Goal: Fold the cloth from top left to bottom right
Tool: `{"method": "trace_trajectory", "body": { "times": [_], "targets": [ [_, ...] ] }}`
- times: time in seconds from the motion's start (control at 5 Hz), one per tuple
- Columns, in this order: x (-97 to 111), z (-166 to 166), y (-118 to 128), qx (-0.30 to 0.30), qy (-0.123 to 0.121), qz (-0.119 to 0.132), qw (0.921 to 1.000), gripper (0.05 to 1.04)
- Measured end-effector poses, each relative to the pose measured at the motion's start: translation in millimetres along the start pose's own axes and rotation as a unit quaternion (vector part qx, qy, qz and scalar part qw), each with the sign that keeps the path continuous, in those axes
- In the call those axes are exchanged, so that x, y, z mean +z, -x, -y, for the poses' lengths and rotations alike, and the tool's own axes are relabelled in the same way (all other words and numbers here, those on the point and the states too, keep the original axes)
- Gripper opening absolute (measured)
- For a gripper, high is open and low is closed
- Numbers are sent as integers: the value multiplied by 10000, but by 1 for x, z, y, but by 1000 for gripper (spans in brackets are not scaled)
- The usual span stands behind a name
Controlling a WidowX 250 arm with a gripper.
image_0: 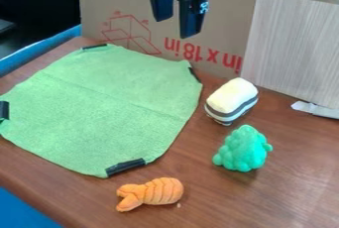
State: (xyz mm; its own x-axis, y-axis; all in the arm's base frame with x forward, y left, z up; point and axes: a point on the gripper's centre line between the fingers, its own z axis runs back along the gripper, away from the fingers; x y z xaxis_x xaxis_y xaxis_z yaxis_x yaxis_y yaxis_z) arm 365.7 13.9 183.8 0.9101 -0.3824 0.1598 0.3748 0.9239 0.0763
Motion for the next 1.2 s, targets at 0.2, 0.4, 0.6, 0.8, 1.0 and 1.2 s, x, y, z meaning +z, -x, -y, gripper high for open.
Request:
{"method": "trace_trajectory", "body": {
  "times": [0.2, 0.4, 0.6, 0.8, 1.0, 1.2],
  "targets": [
    [-15, 1, 2, -14, 84, -164, 9998, 1001],
    [-51, -11, 27, -332, 80, -342, 9988, 1001],
    [-68, -36, 52, -739, -12, -402, 9965, 1001],
    [-80, -72, 75, -1047, -120, -303, 9940, 1001],
    [-92, -111, 87, -1278, -193, -215, 9914, 1001],
    [-96, -147, 86, -1316, -174, 137, 9911, 1001]
  ]
}}
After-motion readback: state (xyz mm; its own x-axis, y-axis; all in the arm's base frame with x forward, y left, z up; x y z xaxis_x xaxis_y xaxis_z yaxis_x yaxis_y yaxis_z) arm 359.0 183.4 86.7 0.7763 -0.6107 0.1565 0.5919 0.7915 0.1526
